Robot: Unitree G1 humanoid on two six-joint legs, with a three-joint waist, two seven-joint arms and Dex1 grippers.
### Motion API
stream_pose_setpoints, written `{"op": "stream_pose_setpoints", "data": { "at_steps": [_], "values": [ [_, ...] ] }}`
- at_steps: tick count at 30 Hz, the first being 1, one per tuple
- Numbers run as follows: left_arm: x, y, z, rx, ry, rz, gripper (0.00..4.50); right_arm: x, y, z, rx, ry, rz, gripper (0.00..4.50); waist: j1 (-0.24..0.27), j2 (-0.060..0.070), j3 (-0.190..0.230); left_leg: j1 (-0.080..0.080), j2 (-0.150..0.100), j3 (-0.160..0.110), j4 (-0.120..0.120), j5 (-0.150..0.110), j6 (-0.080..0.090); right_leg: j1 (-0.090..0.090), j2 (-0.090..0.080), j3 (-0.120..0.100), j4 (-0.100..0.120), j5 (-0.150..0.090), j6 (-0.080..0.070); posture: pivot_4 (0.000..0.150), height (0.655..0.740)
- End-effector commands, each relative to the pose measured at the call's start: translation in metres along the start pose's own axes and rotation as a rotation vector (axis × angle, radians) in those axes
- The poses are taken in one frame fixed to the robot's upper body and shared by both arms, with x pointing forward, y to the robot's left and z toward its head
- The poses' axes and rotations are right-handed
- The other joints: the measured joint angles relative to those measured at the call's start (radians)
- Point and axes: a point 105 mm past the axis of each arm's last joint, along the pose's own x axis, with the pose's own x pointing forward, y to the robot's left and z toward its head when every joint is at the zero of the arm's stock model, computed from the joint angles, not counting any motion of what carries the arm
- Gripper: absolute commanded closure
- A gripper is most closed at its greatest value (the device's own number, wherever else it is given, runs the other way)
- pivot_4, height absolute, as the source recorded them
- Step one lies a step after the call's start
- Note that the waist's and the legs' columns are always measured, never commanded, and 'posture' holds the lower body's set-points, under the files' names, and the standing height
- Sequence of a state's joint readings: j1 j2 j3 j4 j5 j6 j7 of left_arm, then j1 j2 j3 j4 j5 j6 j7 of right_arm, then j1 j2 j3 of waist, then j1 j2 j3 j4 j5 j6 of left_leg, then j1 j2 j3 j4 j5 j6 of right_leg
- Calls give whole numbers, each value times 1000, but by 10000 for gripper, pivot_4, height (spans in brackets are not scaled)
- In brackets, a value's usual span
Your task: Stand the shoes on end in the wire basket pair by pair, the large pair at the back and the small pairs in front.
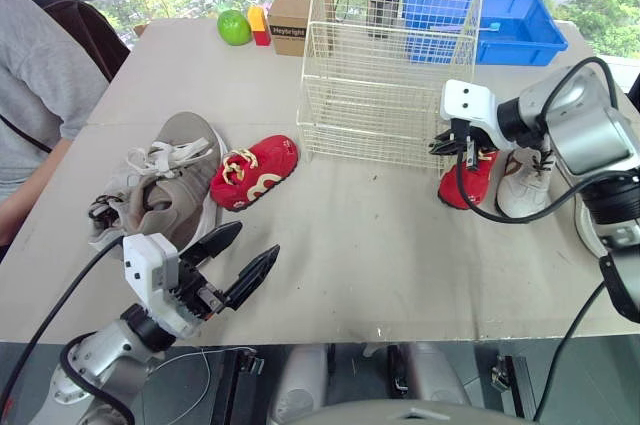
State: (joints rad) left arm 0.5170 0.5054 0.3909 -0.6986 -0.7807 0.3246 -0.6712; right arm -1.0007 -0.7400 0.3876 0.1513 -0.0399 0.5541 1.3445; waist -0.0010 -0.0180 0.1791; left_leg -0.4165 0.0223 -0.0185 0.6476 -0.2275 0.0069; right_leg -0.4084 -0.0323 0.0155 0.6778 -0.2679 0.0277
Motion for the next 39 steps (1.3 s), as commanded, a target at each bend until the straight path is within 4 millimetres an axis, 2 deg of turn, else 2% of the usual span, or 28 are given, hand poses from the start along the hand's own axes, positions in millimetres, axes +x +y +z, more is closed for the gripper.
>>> {"op": "stream_pose_setpoints", "data": {
  "at_steps": [1,4,7,13,20,28,31,33,36,37,38,39],
  "values": [
    [-1,-5,12,39,-40,-12,0,-1,13,14,-33,-48,63,44596,-6,0,0,0,0,0,0,0,0,0,0,0,0,0,0,1500,7400],
    [-3,-6,15,45,-58,-19,0,1,21,21,-28,-65,79,44596,-12,0,0,0,0,0,0,0,0,0,0,0,0,0,0,1500,7400],
    [-7,-9,15,43,-64,-33,0,1,36,27,-35,-86,122,44596,-15,0,0,0,1,0,0,0,0,0,0,0,0,0,0,1500,7400],
    [-9,-10,14,44,-61,-34,0,-4,49,30,-31,-97,148,44596,-14,0,0,0,1,0,0,0,0,0,1,0,0,0,0,1500,7400],
    [-9,-11,14,45,-61,-36,0,-8,56,30,-14,-101,162,44596,-14,0,0,1,1,1,0,0,0,0,1,1,0,0,0,1500,7400],
    [-10,-9,15,52,-59,-26,0,-4,52,31,-3,-167,123,44596,-15,0,0,1,1,2,1,0,0,0,2,1,1,0,0,1500,7400],
    [-10,-10,15,50,-59,-27,0,-5,48,36,40,-235,115,35916,-16,0,0,1,1,2,1,0,0,0,2,2,1,0,0,1500,7400],
    [-10,-9,15,50,-60,-25,0,-8,46,40,44,-282,100,25547,-15,0,0,1,1,3,1,0,0,0,3,3,1,0,0,1500,7400],
    [-12,-4,16,47,-71,-1,0,-27,52,63,18,-463,99,12311,-12,0,0,1,1,3,1,0,0,0,3,3,1,0,0,1500,7400],
    [-13,-3,18,43,-81,16,0,-34,55,69,12,-528,92,5844,-11,0,0,1,1,3,1,0,0,0,3,3,1,0,0,1500,7400],
    [-14,-1,19,38,-94,38,0,-41,57,75,-6,-590,73,1692,-10,0,0,0,1,2,1,0,0,0,3,2,0,0,0,1500,7400],
    [-16,2,22,37,-111,72,0,-48,61,81,-10,-673,71,735,-11,0,0,0,2,2,1,0,0,0,2,2,0,0,0,1500,7400]
  ]
}}
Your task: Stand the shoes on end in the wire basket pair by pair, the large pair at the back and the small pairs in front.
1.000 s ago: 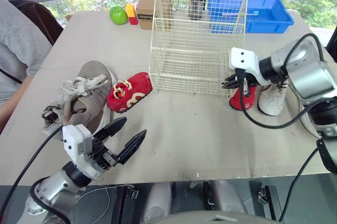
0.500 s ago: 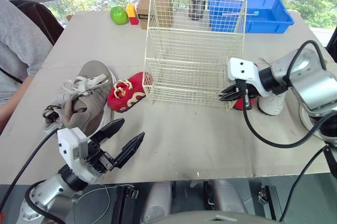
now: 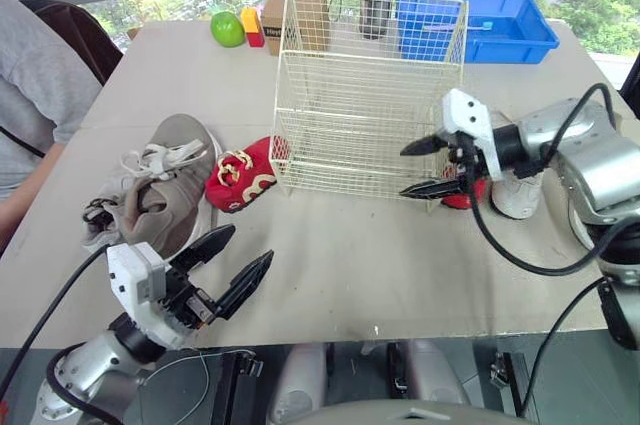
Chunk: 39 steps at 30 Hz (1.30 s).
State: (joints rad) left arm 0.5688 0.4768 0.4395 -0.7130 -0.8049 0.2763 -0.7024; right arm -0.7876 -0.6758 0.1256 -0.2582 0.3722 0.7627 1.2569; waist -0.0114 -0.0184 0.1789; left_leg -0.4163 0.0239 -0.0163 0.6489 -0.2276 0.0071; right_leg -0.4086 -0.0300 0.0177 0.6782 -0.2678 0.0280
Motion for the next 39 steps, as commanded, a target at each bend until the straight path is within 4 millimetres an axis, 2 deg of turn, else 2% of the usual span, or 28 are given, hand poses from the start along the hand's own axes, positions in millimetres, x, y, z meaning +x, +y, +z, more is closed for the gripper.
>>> {"op": "stream_pose_setpoints", "data": {
  "at_steps": [1,3,9,13,15,18,19,21,22,26,29,33,35,37,39],
  "values": [
    [-6,6,18,27,-86,94,0,-16,16,40,-76,-280,-12,735,0,-1,-1,0,0,0,0,0,0,0,0,0,0,0,0,1500,7400],
    [-14,12,27,44,-127,202,0,-20,33,49,-122,-459,5,735,-1,-2,-1,0,0,-1,0,0,0,1,0,0,0,0,0,1500,7400],
    [-50,20,56,126,-198,587,0,1,60,22,-10,-483,-26,735,-2,-4,-3,1,0,-1,1,0,1,2,-3,2,0,0,0,1500,7400],
    [-65,30,56,159,-140,767,0,8,66,19,60,-512,-36,735,-2,-4,-2,3,0,-1,2,0,1,3,1,1,1,0,0,1500,7400],
    [-70,39,49,154,-81,840,0,12,69,18,69,-511,-23,735,-2,-4,-2,3,0,-1,3,0,1,4,2,1,1,-2,-3,1500,7400],
    [-63,44,40,148,-35,832,0,15,70,18,62,-504,-16,735,-1,-4,-3,3,0,-1,4,0,1,4,3,1,1,-2,-3,1500,7400],
    [-63,52,30,145,21,860,0,16,69,18,61,-502,-10,735,0,-4,-3,3,0,-1,4,0,1,4,3,1,0,-2,-2,1500,7400],
    [-58,64,16,112,69,871,0,17,68,20,51,-501,3,735,-1,-4,-3,3,-1,-1,4,0,1,4,4,1,0,-1,-2,1500,7400],
    [-50,67,7,152,129,829,0,18,68,22,49,-501,8,735,-1,-4,-3,3,-1,-1,4,0,1,4,4,1,0,-1,-1,1500,7400],
    [-30,87,-13,159,152,813,0,20,65,25,44,-492,7,735,-1,-5,-3,3,-1,1,4,0,1,4,6,-1,1,0,0,1500,7400],
    [-25,90,-19,146,146,819,7266,19,63,24,32,-477,-4,0,0,-6,-5,3,0,-1,4,0,0,4,5,0,0,1,0,1500,7400],
    [-16,84,-18,158,108,769,23328,18,61,20,39,-461,-13,0,6,-5,-5,3,0,-4,3,0,0,5,3,0,1,1,0,1500,7400],
    [-14,81,-15,166,83,756,28777,19,61,18,39,-453,-10,0,10,-5,-5,3,0,-4,3,0,0,5,1,0,1,1,0,1500,7400],
    [-13,76,1,171,-12,767,33591,18,60,19,43,-455,-9,0,11,-5,-5,3,0,-5,4,0,1,6,0,-1,0,1,0,1500,7400],
    [-13,71,22,181,-132,783,35904,18,59,20,42,-455,-12,0,12,-5,-5,3,-1,-5,4,0,1,6,0,-1,0,1,0,1500,7400]
  ]
}}
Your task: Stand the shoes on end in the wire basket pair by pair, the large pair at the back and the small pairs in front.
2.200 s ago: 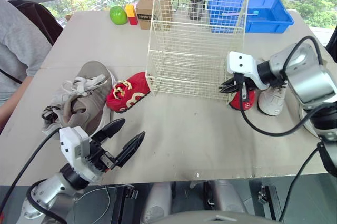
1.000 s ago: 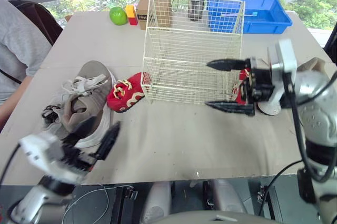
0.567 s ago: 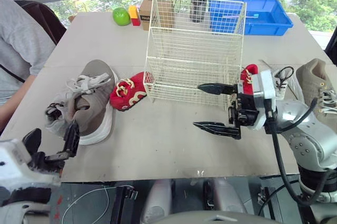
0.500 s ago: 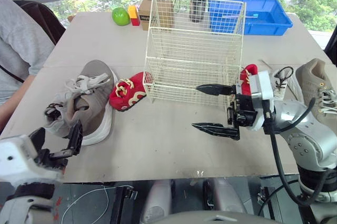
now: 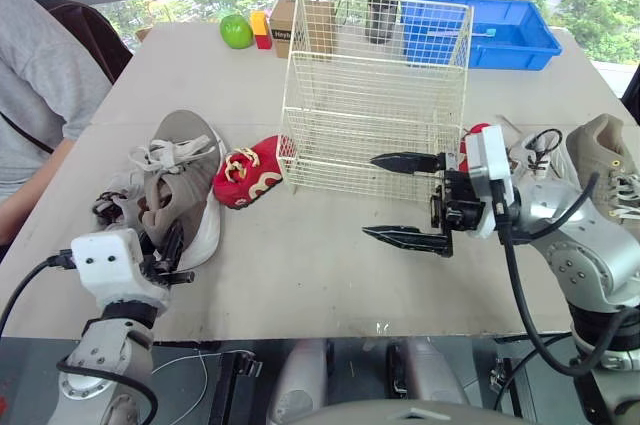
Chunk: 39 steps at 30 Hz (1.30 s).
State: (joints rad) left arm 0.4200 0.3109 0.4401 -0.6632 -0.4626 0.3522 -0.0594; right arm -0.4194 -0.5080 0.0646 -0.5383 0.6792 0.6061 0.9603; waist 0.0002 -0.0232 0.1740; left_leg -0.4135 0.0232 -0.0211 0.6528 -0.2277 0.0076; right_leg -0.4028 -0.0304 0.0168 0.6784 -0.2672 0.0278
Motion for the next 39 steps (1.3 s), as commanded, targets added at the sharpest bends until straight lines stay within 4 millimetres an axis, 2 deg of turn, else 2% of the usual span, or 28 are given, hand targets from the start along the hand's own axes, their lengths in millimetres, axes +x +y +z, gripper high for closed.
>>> {"op": "stream_pose_setpoints", "data": {
  "at_steps": [1,3,5,7,10,12,15,17,20,23,28,31,36,37,39],
  "values": [
    [-8,-8,58,-71,-275,17,36516,-1,-2,13,-68,-26,1,0,0,-1,0,0,0,0,0,0,0,0,0,0,0,0,0,1500,7400],
    [-13,-2,105,-142,-485,104,36516,2,-8,21,-83,-16,-9,0,3,-3,2,-1,-1,0,0,0,0,0,-1,0,-1,0,0,1500,7400],
    [-10,-5,137,-192,-607,108,36516,6,-17,37,-98,-38,-16,0,9,-6,3,-3,0,-4,2,0,0,0,-1,-2,0,0,1,1500,7400],
    [1,-26,161,-179,-661,-35,36516,8,-22,54,-153,-3,13,0,12,-7,3,-2,-1,-6,2,1,-1,0,3,-3,1,2,-1,1500,7400],
    [9,-66,187,60,-726,-316,36516,4,-40,83,-243,94,0,0,13,-6,3,-2,-2,-5,2,1,-1,1,4,-5,1,2,-1,1500,7400],
    [14,-86,194,258,-754,-470,36516,0,-42,106,-260,119,80,0,13,-3,5,-1,-3,-3,1,0,-1,0,3,-5,0,2,-1,1500,7400],
    [15,-114,193,542,-827,-708,36516,2,-59,136,-351,176,49,0,6,-1,6,-1,-4,-1,-1,0,-1,0,3,-4,-3,2,-1,1500,7400],
    [18,-124,189,687,-876,-837,36516,1,-64,165,-388,189,53,0,-2,0,7,-4,-3,1,-3,0,-1,-4,3,-2,-2,2,-1,1500,7400],
    [22,-132,187,828,-966,-950,36516,1,-69,185,-401,235,68,0,-11,4,9,-6,-1,10,-6,0,-1,-9,4,-1,0,2,-1,1500,7400],
    [18,-145,189,994,-1146,-1053,36516,-1,-92,176,-468,425,34,0,-14,4,9,-5,1,11,-7,0,-1,-10,5,-1,-2,2,-1,1500,7400],
    [13,-155,196,1091,-1329,-1113,36516,-9,-132,149,-480,640,-8,0,-19,4,10,-5,0,17,-5,0,0,-11,4,4,-1,2,-1,1500,7400],
    [13,-156,203,1113,-1400,-1093,36594,-17,-144,129,-425,763,9,8440,-19,6,11,-5,1,17,-5,0,0,-12,5,5,1,2,0,1500,7400],
    [11,-156,209,1160,-1482,-1057,36594,-25,-143,114,-348,829,51,30801,-17,6,11,-7,1,15,-4,0,0,-12,5,3,1,2,0,1500,7400],
    [11,-155,211,1164,-1493,-1046,36594,-27,-143,113,-342,832,53,36832,-17,6,11,-7,1,15,-4,0,0,-12,5,3,1,2,0,1500,7400],
    [10,-154,213,1171,-1510,-1028,36594,-28,-142,111,-339,837,59,44431,-16,6,11,-7,2,15,-4,0,0,-12,5,2,1,2,0,1500,7400]
  ]
}}
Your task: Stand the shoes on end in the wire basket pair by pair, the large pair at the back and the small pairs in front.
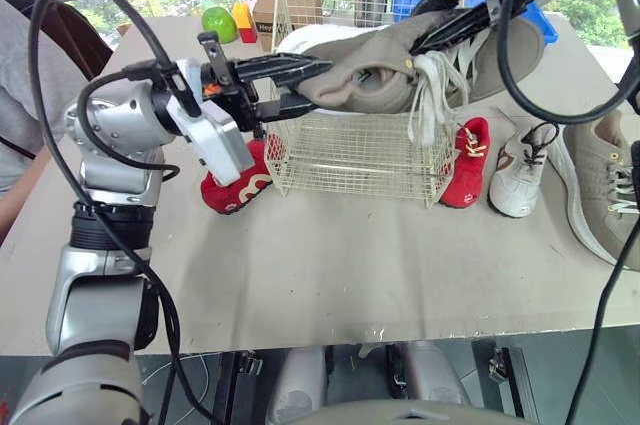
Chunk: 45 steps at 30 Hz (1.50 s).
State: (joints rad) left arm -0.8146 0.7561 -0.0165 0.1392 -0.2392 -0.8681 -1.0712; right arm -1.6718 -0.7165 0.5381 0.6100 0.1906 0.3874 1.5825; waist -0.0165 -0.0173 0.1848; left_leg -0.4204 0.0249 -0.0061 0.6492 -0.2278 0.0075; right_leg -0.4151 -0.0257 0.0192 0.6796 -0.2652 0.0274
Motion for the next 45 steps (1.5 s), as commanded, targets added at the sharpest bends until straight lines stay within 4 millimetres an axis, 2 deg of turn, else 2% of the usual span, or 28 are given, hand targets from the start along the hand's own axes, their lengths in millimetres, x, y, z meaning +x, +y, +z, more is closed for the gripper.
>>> {"op": "stream_pose_setpoints", "data": {
  "at_steps": [1,2,4,5,6,7,8,9,10,11,13,19,23,27,30,33,36,38,40,41,42,45],
  "values": [
    [-3,31,23,180,-84,93,36594,-7,3,-23,59,77,13,44755,1,0,0,0,0,0,0,0,0,0,0,0,0,0,0,1500,7400],
    [-4,33,22,169,-79,105,36594,-7,3,-22,62,70,12,44755,1,0,0,0,0,0,0,0,0,0,0,0,0,0,0,1500,7400],
    [-8,41,16,52,-53,165,28396,-9,3,-19,75,43,5,45000,2,0,0,0,0,0,0,0,0,0,0,0,0,0,0,1500,7400],
    [-14,53,8,-135,-36,284,25533,-12,1,-15,91,12,-10,45000,2,0,0,0,0,-1,0,0,0,0,0,0,0,0,0,1500,7400],
    [-20,57,-2,-418,-21,378,20325,-16,1,-10,116,-25,-24,45000,3,0,0,-1,1,-2,1,0,0,0,0,-1,0,0,0,1500,7400],
    [-27,56,-11,-774,-31,480,16289,-21,0,-4,143,-72,-44,45000,3,0,0,-4,2,-3,2,0,0,-2,-1,-2,0,0,0,1500,7400],
    [-32,53,-10,-1088,-88,554,11937,-25,-3,4,173,-125,-77,45000,-5,0,0,-5,3,-5,2,0,0,-2,-2,-2,0,0,0,1500,7400],
    [-36,51,-10,-1273,-108,612,6736,-28,-5,11,206,-172,-107,45000,-9,1,0,-7,5,-9,2,0,0,-4,-7,-1,0,0,1,1500,7400],
    [-42,41,-3,-1441,-133,640,2828,-33,-4,23,254,-259,-134,45000,-11,2,1,-8,5,-11,2,0,0,-4,-7,0,0,0,1,1500,7400],
    [-47,29,-1,-1552,-115,684,2828,-36,-3,31,297,-327,-159,45000,-16,2,1,-10,4,-15,2,0,0,-5,-8,-3,0,0,1,1500,7400],
    [-43,5,12,-1726,-105,692,2828,-36,2,40,381,-420,-193,45000,-14,3,2,-12,4,-17,1,0,-1,-7,-9,-4,0,-1,1,1500,7400],
    [-4,-31,18,-1893,-62,729,2828,-9,21,39,477,-514,-251,45000,13,3,2,-11,0,-21,3,1,-2,-4,-7,-8,2,0,1,1500,7400],
    [13,-30,8,-1917,-93,775,2828,2,28,39,512,-532,-258,45000,26,3,2,-11,-7,-21,11,2,-1,-1,-5,-8,5,3,5,1500,7400],
    [26,-36,-9,-1908,-28,787,2828,8,29,36,555,-540,-274,45000,28,3,2,-11,-9,-20,16,2,-1,0,-4,-8,8,3,6,1500,7400],
    [33,-37,-8,-1878,-14,716,9334,7,35,35,584,-563,-281,45000,27,3,2,-11,-9,-19,17,2,-1,1,-3,-8,9,3,6,1500,7400],
    [33,-34,-11,-1842,7,671,22970,11,37,37,617,-587,-282,45000,25,3,2,-11,-8,-20,17,2,-1,0,-2,-9,9,3,6,1500,7400],
    [33,-23,-16,-1801,5,647,34664,11,41,41,617,-637,-287,45000,19,3,2,-11,-7,-20,16,2,-1,-1,-2,-8,9,3,6,1500,7400],
    [31,-13,-19,-1753,13,619,39530,9,40,42,587,-685,-327,45000,17,3,2,-11,-7,-20,16,2,-1,-1,-1,-9,9,3,6,1500,7400],
    [25,0,-28,-1718,16,626,40432,6,37,38,586,-733,-386,45000,16,3,2,-11,-7,-19,16,2,-1,0,-2,-10,9,3,6,1500,7400],
    [21,7,-33,-1706,14,636,40437,5,38,37,579,-751,-406,35954,15,3,2,-11,-7,-19,16,2,-1,0,-2,-10,9,3,6,1500,7400],
    [18,17,-38,-1690,12,644,40439,0,38,37,565,-783,-447,32532,13,3,2,-11,-7,-19,16,2,-1,0,-2,-10,9,3,6,1500,7400],
    [10,40,-56,-1648,24,657,40718,-19,32,37,545,-858,-598,16649,10,3,2,-12,-7,-19,16,2,-1,0,-1,-11,10,3,6,1500,7400]
  ]
}}
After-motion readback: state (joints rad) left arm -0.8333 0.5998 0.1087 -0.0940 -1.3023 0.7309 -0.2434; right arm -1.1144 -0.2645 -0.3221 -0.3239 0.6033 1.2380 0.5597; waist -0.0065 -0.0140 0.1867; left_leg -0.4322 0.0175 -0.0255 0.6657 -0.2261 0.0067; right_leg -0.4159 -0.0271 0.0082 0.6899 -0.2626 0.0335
